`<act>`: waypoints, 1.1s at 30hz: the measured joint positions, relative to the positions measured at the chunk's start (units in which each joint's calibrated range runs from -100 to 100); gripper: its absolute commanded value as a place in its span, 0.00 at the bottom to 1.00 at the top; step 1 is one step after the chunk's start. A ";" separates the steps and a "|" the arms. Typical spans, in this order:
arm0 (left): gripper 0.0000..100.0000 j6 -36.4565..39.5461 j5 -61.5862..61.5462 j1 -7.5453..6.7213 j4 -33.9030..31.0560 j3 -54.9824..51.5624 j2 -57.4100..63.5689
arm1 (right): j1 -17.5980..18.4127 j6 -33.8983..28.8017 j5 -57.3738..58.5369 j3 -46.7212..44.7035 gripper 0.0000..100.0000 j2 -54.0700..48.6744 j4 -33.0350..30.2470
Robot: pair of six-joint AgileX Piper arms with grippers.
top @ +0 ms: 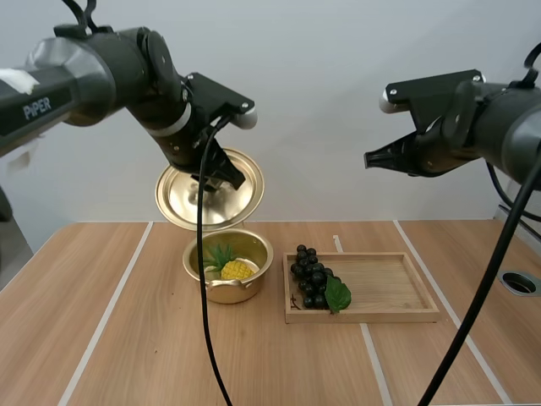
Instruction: Open the pot, put the pineapple inside, and close it
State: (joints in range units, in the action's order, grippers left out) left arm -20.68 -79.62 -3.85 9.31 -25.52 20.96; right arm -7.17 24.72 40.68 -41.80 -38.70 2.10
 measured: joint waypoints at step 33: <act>0.00 -3.44 13.74 0.00 6.64 -5.07 -21.97 | 0.00 2.39 -4.67 -6.71 0.00 6.11 -0.33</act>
State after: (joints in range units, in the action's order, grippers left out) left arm -24.11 -65.89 -3.85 15.95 -30.59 -1.01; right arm -7.17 27.11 36.01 -48.51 -32.59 1.77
